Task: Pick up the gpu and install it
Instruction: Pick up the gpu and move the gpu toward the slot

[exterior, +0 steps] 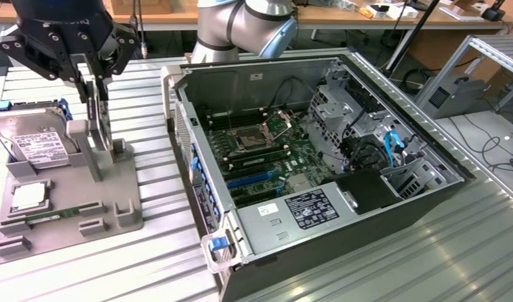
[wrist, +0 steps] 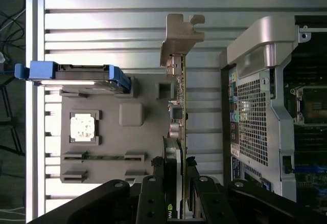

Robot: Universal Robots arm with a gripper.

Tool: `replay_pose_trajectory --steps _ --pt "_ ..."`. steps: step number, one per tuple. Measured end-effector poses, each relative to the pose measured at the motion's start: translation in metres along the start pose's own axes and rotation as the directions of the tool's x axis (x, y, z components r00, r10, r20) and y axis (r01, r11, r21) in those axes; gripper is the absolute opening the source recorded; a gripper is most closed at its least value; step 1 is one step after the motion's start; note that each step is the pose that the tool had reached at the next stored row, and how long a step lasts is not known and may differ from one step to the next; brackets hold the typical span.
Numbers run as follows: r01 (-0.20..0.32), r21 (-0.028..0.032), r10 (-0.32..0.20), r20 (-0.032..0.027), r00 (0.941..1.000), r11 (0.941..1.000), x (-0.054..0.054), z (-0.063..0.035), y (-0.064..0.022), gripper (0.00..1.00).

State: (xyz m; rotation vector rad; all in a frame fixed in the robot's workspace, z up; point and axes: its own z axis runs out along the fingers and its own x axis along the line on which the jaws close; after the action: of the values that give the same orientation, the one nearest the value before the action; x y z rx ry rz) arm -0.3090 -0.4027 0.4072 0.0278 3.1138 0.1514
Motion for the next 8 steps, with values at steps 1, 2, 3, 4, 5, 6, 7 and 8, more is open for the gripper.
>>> replay_pose_trajectory --steps 1,2,3,4,5,6,7,8 --pt "0.000 -0.0002 0.000 -0.0001 1.0000 1.0000 0.0000 -0.0011 0.0001 0.27" --pt "0.000 -0.0004 0.000 0.0000 1.0000 1.0000 0.0000 -0.0019 0.0002 0.27" --pt "0.000 -0.0006 0.000 -0.0001 1.0000 1.0000 -0.0001 -0.0027 0.0003 0.27" --pt "0.000 -0.0008 0.000 0.0000 1.0000 1.0000 -0.0001 -0.0036 0.0003 0.27" --pt "0.000 -0.0014 0.000 0.0000 1.0000 1.0000 -0.0001 -0.0058 0.0005 0.27" --pt "0.000 -0.0017 0.000 -0.0001 1.0000 1.0000 -0.0002 -0.0071 0.0007 0.27" --pt "0.000 -0.0021 0.000 0.0000 1.0000 1.0000 -0.0002 -0.0082 0.0008 0.27" --pt "0.000 -0.0023 0.000 0.0000 1.0000 1.0000 -0.0002 -0.0090 0.0009 0.27"
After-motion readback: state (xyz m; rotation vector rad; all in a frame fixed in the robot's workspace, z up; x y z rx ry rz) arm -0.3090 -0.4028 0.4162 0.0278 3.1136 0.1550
